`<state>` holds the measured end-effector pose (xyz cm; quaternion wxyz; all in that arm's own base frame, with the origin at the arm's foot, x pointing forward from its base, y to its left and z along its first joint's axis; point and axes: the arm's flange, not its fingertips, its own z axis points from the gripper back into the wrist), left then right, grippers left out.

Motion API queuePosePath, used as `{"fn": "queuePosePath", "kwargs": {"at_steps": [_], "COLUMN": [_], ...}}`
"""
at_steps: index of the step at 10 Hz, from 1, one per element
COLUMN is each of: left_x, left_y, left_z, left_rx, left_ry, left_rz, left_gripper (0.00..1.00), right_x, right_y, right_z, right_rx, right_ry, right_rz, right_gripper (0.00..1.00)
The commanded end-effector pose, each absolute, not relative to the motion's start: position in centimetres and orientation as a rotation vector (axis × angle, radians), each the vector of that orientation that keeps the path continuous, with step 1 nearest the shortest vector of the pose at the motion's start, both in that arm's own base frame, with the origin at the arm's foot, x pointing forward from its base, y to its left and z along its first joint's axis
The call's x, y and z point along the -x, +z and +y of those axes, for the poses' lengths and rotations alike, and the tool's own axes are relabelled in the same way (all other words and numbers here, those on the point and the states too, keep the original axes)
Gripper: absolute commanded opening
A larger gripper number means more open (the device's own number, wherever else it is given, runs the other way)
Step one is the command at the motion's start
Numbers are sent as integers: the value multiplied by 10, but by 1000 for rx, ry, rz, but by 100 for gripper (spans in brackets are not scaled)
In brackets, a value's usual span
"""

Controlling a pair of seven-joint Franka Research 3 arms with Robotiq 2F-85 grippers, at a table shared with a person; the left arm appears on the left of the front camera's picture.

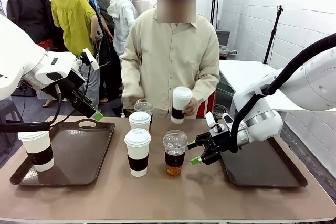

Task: Distribute the coffee onto the tray.
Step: Pick up one iced Americano and place it on the right Handle tray.

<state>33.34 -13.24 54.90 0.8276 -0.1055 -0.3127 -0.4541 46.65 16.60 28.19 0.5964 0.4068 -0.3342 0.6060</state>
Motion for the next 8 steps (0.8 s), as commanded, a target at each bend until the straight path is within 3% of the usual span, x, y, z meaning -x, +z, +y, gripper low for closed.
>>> {"fn": "queuePosePath", "kwargs": {"at_steps": [1,8], "left_x": [-333,-333], "left_y": [549,549], "left_z": [-132,-132], "left_rx": [224,224], "left_ry": [-966,-966], "left_rz": [-660,-660], "left_gripper": [100,100], "right_x": [-469,-465], "right_y": [279,270], "right_z": [172,188], "right_rx": [-957,-985], "right_ry": [1401,1377], "right_rz": [-812,-876], "right_gripper": [100,100]}}
